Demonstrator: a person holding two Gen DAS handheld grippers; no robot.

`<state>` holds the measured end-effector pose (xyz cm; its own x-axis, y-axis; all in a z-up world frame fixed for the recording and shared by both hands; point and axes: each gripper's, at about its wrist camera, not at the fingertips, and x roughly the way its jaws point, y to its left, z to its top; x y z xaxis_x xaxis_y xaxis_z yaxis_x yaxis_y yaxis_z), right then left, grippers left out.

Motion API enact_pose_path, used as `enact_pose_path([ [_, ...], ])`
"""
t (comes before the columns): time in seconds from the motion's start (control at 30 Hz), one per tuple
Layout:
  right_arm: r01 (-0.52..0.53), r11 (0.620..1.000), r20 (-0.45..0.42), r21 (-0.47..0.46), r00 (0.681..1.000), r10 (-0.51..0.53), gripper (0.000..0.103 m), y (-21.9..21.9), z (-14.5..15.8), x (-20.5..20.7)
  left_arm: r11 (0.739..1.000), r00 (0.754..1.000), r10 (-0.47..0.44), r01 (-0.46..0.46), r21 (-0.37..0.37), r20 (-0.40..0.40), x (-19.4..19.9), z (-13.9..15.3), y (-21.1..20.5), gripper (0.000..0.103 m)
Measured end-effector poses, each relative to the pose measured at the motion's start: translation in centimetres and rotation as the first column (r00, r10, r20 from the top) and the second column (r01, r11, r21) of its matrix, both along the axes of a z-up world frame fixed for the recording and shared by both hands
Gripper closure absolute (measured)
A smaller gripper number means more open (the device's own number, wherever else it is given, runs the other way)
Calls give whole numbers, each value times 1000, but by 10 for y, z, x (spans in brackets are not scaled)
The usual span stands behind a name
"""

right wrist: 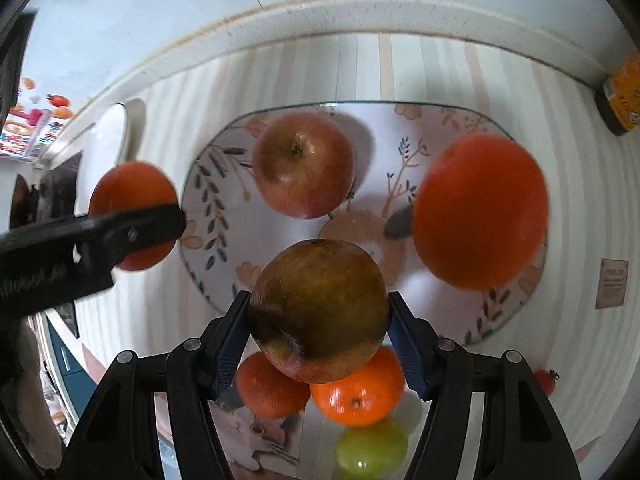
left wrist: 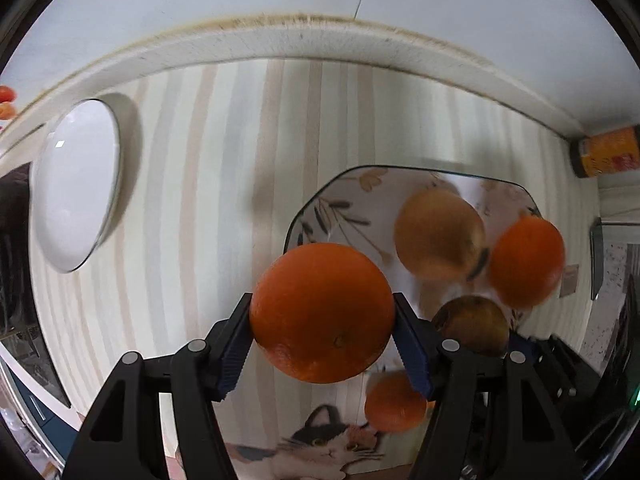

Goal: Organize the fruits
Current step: 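Place both fruits on the platter and open both tools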

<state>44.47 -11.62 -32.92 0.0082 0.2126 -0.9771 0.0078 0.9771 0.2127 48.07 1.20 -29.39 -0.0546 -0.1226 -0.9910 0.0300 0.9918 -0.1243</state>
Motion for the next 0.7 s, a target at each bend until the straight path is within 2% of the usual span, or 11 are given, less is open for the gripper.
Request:
enact_pose_path([
  [0.17,24,1000,-48,0,999,-24,34,-4,-17,8,1000,996,4,-5,-12,-84,19,-30,-3,39],
  [0.3,47,999,-78,15,996,-46,32,-7,-20,13,1000,995,11,-13,-12,-100,23,-34,-5,39],
  [0.37,50,999,-91,19,995,-48,11,-8,-21,16,999,994,33,-35,-18,-107,24,-35,-4,39],
  [0.43,52,998,-99,38,994,-48,9,-13,-20,18,999,994,31,-33,-20,-103,24,-35,-4,39],
  [0.47,53,998,-102,38,994,-48,9,-14,-18,23,1000,995,24,-25,-6,-101,24,-34,-4,31],
  [0.5,51,998,-104,35,994,-47,9,-15,-17,24,1000,995,22,-22,1,-93,23,-33,-4,12],
  [0.53,45,999,-105,30,994,-42,9,-17,-15,24,1000,996,25,-26,-12,-83,24,-31,-5,7],
  [0.63,32,999,-106,7,994,-31,9,-29,-7,24,998,997,48,-50,-42,-64,21,-20,1,7],
  [0.7,31,999,-94,-8,995,-31,9,-36,0,20,998,998,54,-55,-33,-44,17,-13,4,7],
])
